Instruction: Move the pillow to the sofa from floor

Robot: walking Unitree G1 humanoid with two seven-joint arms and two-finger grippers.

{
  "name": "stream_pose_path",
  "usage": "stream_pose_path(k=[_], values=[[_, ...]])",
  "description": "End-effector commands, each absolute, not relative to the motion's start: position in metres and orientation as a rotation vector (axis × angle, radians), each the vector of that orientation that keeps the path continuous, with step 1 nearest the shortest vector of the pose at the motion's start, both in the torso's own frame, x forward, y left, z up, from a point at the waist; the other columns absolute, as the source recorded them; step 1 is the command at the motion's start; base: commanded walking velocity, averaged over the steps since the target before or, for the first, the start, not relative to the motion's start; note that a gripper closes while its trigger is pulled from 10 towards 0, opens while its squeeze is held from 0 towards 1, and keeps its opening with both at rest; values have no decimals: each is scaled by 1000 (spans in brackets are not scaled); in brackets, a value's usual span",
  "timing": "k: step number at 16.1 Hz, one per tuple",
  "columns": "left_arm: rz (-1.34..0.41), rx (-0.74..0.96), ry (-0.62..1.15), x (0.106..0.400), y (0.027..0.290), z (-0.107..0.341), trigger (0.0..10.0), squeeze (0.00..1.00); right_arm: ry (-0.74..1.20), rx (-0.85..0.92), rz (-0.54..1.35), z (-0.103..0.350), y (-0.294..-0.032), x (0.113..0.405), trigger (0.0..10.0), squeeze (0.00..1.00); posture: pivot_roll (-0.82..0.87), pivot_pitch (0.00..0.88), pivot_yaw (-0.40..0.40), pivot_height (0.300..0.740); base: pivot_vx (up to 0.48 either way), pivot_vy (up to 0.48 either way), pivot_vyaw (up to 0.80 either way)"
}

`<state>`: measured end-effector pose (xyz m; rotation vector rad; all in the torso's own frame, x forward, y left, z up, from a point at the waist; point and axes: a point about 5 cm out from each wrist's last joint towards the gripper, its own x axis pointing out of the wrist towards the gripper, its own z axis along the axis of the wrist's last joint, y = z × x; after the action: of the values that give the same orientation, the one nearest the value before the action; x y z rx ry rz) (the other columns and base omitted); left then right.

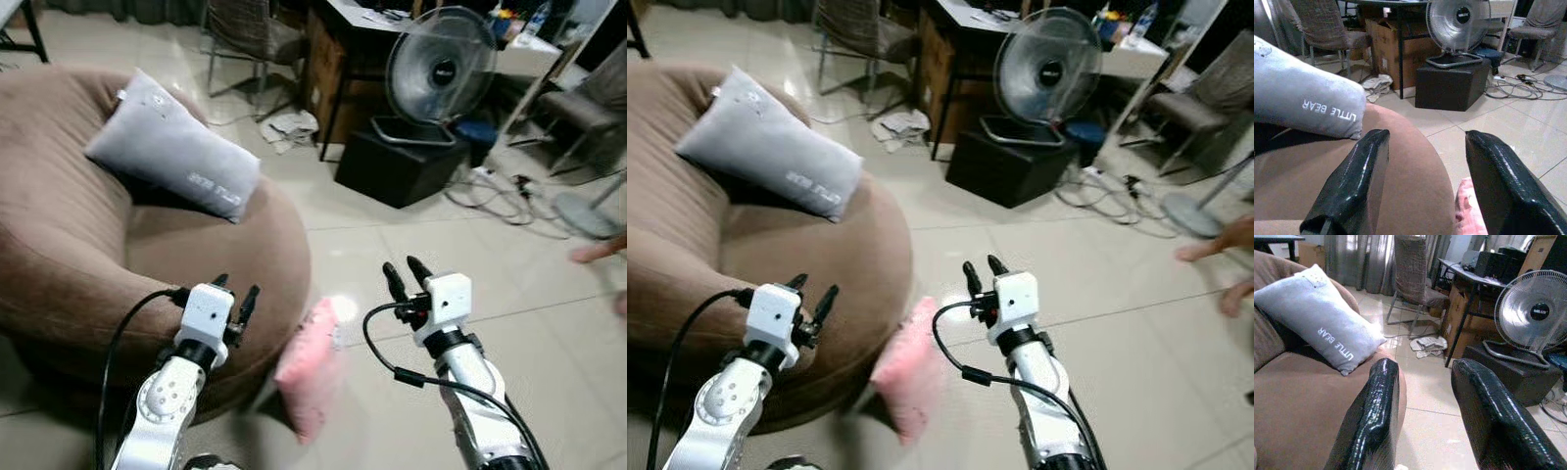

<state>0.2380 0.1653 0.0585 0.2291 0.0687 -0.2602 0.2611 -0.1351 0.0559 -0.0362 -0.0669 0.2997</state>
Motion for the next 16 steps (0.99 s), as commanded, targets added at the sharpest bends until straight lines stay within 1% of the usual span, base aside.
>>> stream_pose_path(k=[1,2,4,6,7,8,10,13,14,16], values=[[-270,238,52,240,160,61,10000,0,-65,-37,278,55,-141,262,10000,0,129,17,-190,740,0,0,0],[-278,237,49,241,159,62,10000,0,-69,-32,270,55,-141,261,10000,0,129,13,-187,740,0,0,0],[-313,239,37,248,157,66,10000,0,-82,-14,232,56,-143,258,10000,0,117,18,-141,740,0,0,0],[-365,245,22,254,152,71,10000,0,-83,2,187,52,-146,254,10000,0,115,11,-78,740,0,0,0],[-367,243,23,255,152,71,10000,0,-82,1,184,52,-146,253,10000,0,115,11,-78,740,0,0,0],[-371,223,32,260,151,71,10000,0,-84,11,146,50,-149,251,10000,0,121,1,-54,740,0,0,0],[-351,216,23,264,153,73,10000,0,-82,13,138,49,-150,251,10000,0,120,2,-51,740,0,0,0],[-328,207,11,266,155,74,10000,0,-79,10,153,49,-146,250,10000,0,110,6,-71,740,0,0,0],[-341,192,9,264,150,72,10000,0,-69,7,156,48,-147,249,10000,0,95,3,-93,740,0,0,0],[-350,185,7,264,145,71,10000,0,-64,8,152,47,-149,247,10000,0,93,2,-96,740,0,0,0]])
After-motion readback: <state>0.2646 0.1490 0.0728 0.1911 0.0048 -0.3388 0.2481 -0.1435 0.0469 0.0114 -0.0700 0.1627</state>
